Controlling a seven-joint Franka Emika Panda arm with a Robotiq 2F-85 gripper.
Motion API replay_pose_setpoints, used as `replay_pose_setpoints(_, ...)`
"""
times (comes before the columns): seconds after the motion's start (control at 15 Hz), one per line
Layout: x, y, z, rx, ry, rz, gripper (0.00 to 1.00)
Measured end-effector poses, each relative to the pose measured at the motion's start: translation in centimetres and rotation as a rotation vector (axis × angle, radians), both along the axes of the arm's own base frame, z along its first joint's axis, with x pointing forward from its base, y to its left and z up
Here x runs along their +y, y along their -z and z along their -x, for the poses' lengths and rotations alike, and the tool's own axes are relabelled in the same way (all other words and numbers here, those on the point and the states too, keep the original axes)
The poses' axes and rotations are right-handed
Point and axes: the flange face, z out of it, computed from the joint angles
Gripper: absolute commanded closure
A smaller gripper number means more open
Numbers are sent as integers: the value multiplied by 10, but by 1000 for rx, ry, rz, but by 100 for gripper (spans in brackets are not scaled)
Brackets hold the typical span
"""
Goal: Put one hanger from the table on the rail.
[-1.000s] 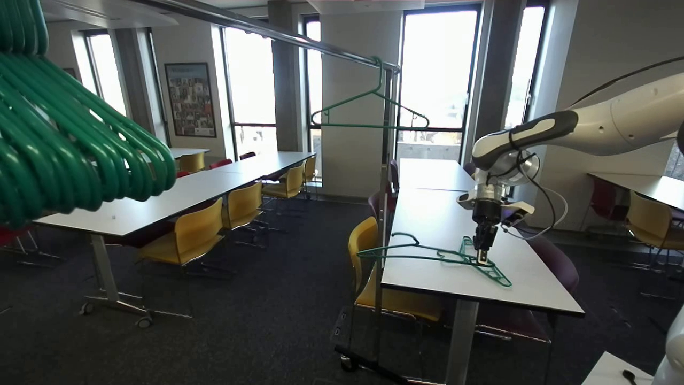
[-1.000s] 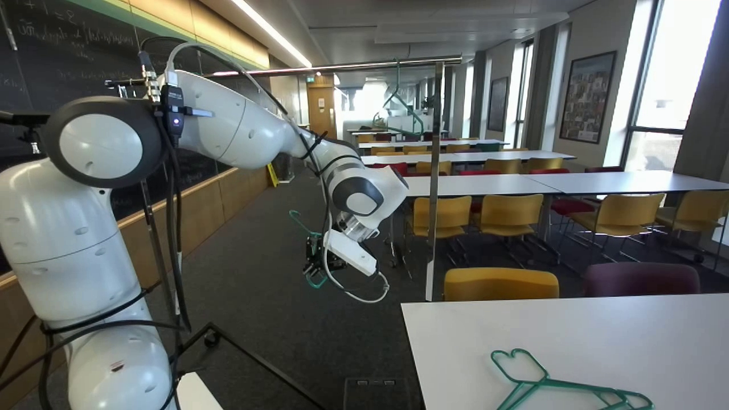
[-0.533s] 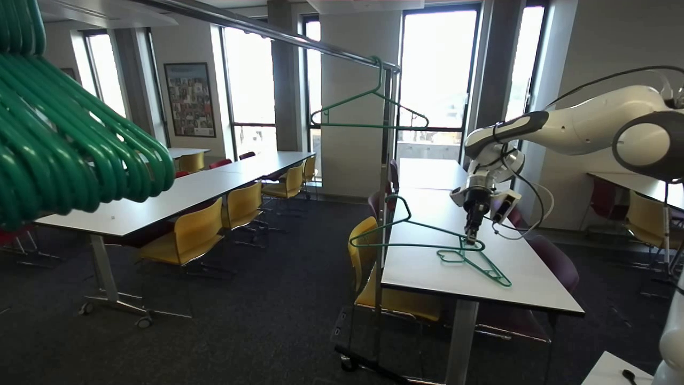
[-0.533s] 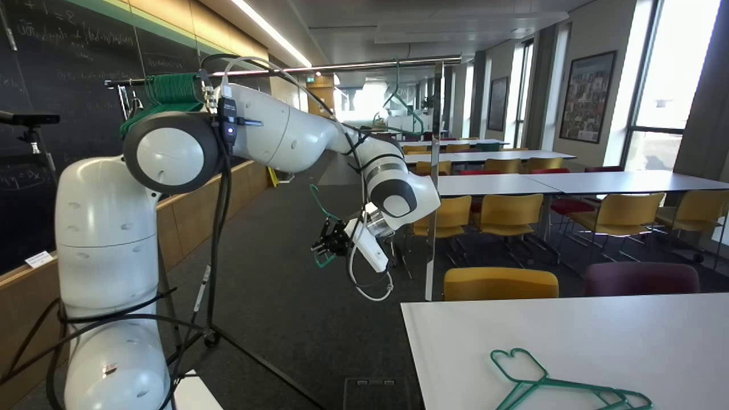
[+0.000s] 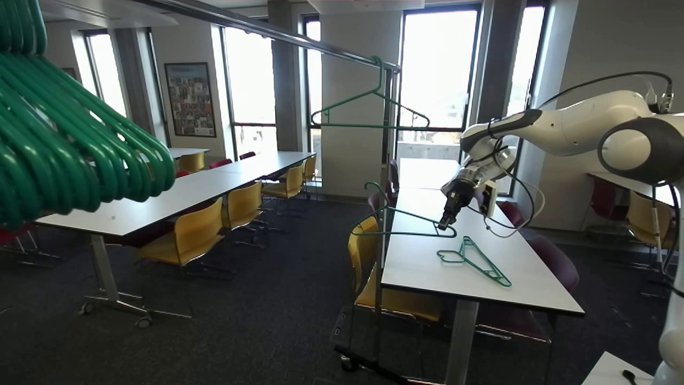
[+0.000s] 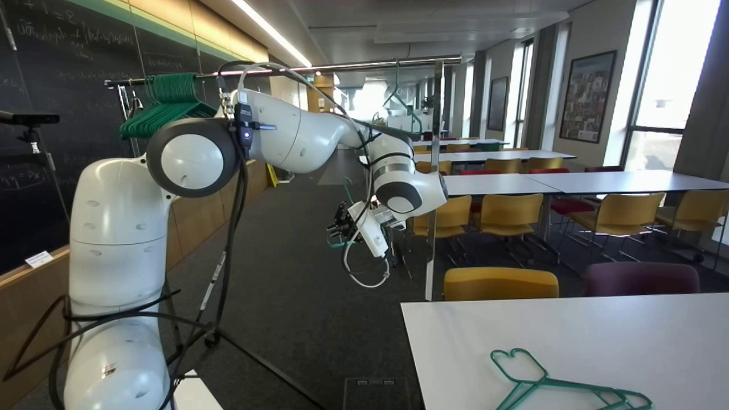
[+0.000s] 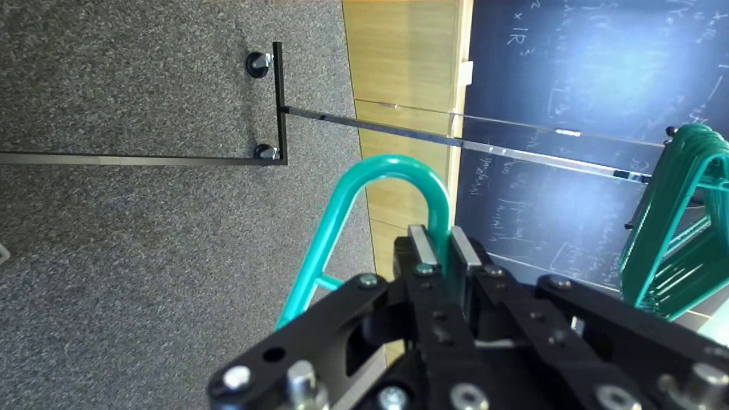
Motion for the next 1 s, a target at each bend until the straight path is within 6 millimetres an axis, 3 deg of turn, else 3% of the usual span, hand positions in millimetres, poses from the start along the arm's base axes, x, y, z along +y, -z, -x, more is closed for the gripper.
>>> replay_pose_setpoints(0.27,22,-8,-3,-3,-29,-5,97)
replay_pose_setpoints(0.47,40,-26,-1,-32,-61,-8,97)
replay_pose_setpoints(1.0,75,-118,31,-184,-132,-2,97)
